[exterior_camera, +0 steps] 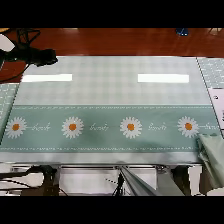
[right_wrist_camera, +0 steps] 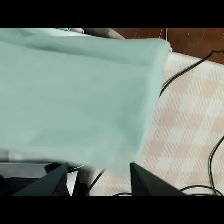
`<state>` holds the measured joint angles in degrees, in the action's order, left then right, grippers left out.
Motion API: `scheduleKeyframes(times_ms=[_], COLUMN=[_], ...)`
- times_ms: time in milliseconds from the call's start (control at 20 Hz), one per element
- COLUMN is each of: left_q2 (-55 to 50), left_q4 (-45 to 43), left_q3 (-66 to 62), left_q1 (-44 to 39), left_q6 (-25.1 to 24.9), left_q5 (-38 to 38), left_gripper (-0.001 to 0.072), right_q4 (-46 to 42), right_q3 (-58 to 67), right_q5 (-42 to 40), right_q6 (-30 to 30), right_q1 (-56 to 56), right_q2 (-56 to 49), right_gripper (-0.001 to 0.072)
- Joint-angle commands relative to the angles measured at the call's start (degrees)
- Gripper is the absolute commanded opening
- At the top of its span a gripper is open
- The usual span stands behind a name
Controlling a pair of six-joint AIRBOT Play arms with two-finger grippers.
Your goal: Fold the shirts.
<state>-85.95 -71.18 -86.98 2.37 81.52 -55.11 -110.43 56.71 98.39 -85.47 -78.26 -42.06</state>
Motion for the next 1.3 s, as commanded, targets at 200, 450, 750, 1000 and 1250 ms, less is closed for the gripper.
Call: scheduleKeyframes(times_ms=[200, 450, 750, 1000, 1250], left_q2=[0.0, -0.1, 0.1, 8.4, 22.6], left_q4=[0.0, 0.0, -0.2, -3.4, -9.5], left_q3=[0.0, 0.0, 3.5, 12.4, 25.4], left_q1=[0.2, 0.1, -3.1, -8.9, -14.1], left_q6=[0.0, 0.0, -1.7, 0.3, 11.3], left_q5=[-0.8, -7.7, -18.1, -20.0, -7.4], left_gripper=[0.0325, 0.0579, 0.0604, 0.0603, 0.0602], right_q4=[23.3, 47.4, 43.6, 22.3, 18.3], right_q3=[-0.3, -0.3, -0.2, 6.9, 10.0], right_q5=[-6.6, -18.1, -34.4, -34.4, -28.7], right_q6=[5.5, 8.1, 0.0, -8.9, -7.9], right_q1=[-0.1, 15.1, 57.2, 78.6, 79.5], right_q2=[0.0, -0.1, -8.7, -19.9, -22.8], right_gripper=[0.0461, 0.0461, 0.0463, 0.0601, 0.0601])
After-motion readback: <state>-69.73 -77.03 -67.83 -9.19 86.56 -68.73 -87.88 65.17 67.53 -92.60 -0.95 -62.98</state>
